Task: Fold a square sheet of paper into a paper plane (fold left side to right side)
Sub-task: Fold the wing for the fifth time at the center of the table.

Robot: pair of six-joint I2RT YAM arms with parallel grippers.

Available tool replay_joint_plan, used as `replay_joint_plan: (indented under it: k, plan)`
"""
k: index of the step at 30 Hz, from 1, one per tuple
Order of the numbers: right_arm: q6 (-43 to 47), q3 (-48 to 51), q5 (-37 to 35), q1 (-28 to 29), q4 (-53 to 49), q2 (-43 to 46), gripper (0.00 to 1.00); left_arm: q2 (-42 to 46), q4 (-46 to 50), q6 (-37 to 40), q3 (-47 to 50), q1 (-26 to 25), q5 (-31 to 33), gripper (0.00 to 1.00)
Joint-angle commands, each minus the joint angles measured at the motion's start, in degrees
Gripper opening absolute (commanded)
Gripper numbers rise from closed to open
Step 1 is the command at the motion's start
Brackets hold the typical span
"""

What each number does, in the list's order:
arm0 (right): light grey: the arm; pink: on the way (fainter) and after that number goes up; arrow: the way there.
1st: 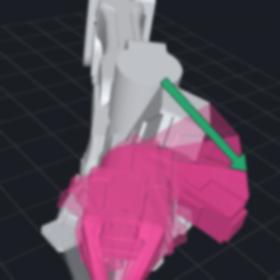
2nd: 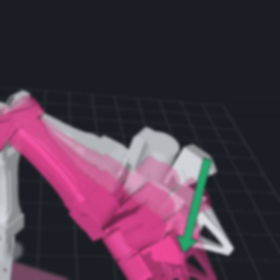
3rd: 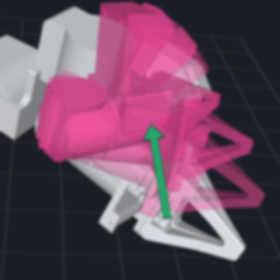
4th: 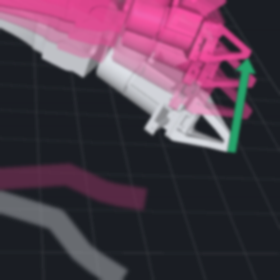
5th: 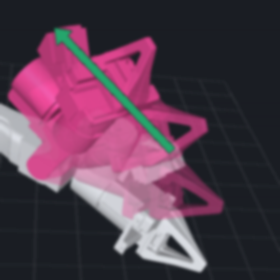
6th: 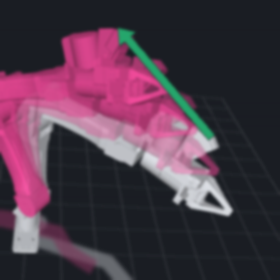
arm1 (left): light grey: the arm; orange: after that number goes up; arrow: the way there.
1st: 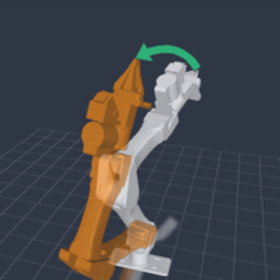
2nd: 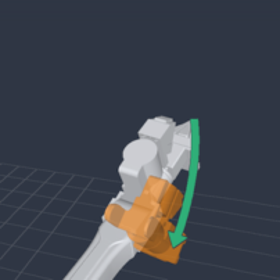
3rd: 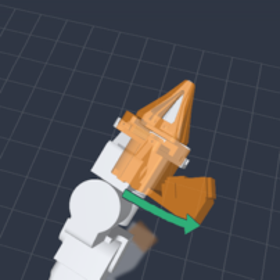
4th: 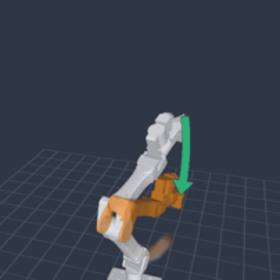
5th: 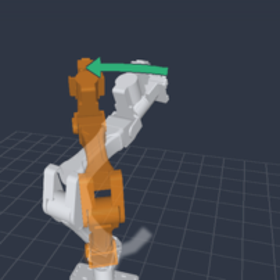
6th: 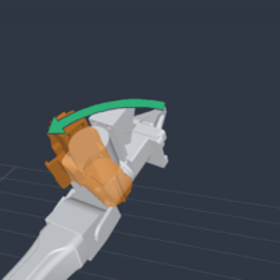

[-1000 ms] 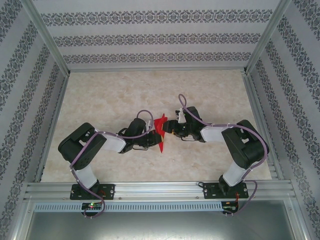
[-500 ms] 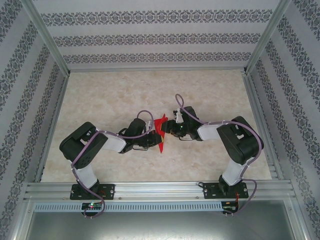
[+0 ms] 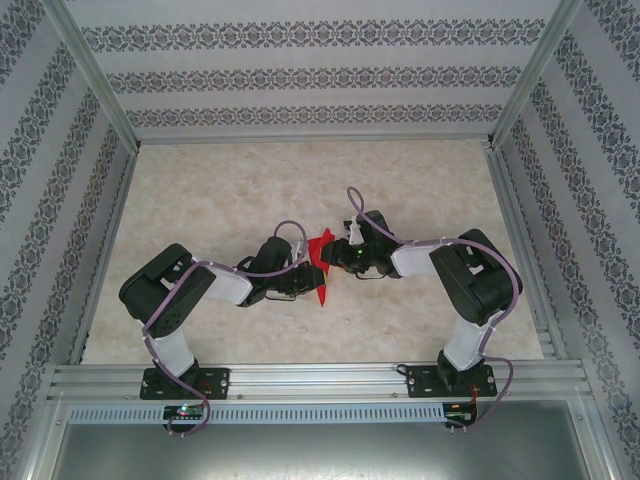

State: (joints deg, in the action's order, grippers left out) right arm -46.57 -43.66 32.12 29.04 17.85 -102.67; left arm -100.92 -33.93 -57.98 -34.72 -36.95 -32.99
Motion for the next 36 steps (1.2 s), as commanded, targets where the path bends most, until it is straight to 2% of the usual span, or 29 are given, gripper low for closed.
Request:
replay_joint_plan:
  k: [1,11,16,22,36]
  plan:
    - [1.0,-1.0,-1.5,0.9,-2.5,-2.3,0.44,0.7,0.2,0.6,-0.2,1.0,-0.4,0.19]
    - [1.1,-1.7,-1.3,1.0,-2.6,-3.1,0.44,6.2,5.2,2.8,0.9,2.6,-0.7,0.36]
    - [1.1,-1.8,-1.2,1.0,-2.7,-3.2,0.44,10.0,8.8,4.8,2.0,5.1,-1.5,0.42]
    - [1.1,-1.6,-1.2,1.0,-2.6,-3.1,0.44,9.5,11.3,5.7,0.4,9.0,-3.2,0.43]
    - [1.3,-1.3,-1.2,1.0,-2.7,-2.9,0.44,1.1,5.1,3.7,-3.5,9.1,-5.6,0.37]
